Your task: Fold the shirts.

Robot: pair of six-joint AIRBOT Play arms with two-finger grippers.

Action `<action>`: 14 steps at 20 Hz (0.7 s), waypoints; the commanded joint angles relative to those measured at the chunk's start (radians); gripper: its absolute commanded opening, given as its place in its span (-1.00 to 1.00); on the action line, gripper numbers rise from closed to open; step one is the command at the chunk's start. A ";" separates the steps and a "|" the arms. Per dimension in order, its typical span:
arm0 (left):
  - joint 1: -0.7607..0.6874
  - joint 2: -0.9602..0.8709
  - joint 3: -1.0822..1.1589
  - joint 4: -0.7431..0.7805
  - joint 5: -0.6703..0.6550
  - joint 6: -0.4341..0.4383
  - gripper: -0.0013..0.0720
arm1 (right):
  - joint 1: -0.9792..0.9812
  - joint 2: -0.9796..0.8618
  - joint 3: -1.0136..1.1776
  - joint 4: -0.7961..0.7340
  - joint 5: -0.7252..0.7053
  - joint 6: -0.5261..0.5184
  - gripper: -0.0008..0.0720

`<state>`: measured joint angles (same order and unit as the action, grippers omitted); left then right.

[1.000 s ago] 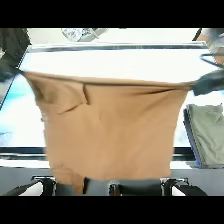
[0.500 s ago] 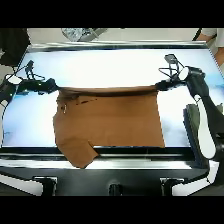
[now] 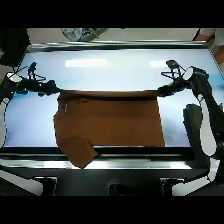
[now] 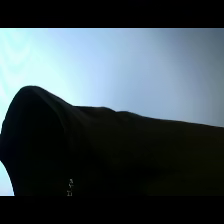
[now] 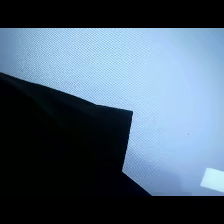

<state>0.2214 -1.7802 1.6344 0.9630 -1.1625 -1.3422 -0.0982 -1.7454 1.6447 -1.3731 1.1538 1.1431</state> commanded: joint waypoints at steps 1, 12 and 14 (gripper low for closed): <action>0.009 0.003 -0.005 0.132 -0.252 -0.072 -0.87 | -0.004 -0.005 -0.002 -0.023 0.274 -0.055 -0.87; -0.017 -0.008 -0.113 0.216 -0.385 -0.083 -0.87 | -0.002 -0.005 -0.193 0.058 0.378 -0.080 -0.87; -0.015 -0.007 -0.116 0.216 -0.382 -0.082 -0.69 | -0.004 -0.004 -0.204 0.056 0.361 -0.068 -0.68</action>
<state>0.2054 -1.7863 1.5322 1.1648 -1.5372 -1.4220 -0.1017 -1.7500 1.4754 -1.3354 1.5291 1.0664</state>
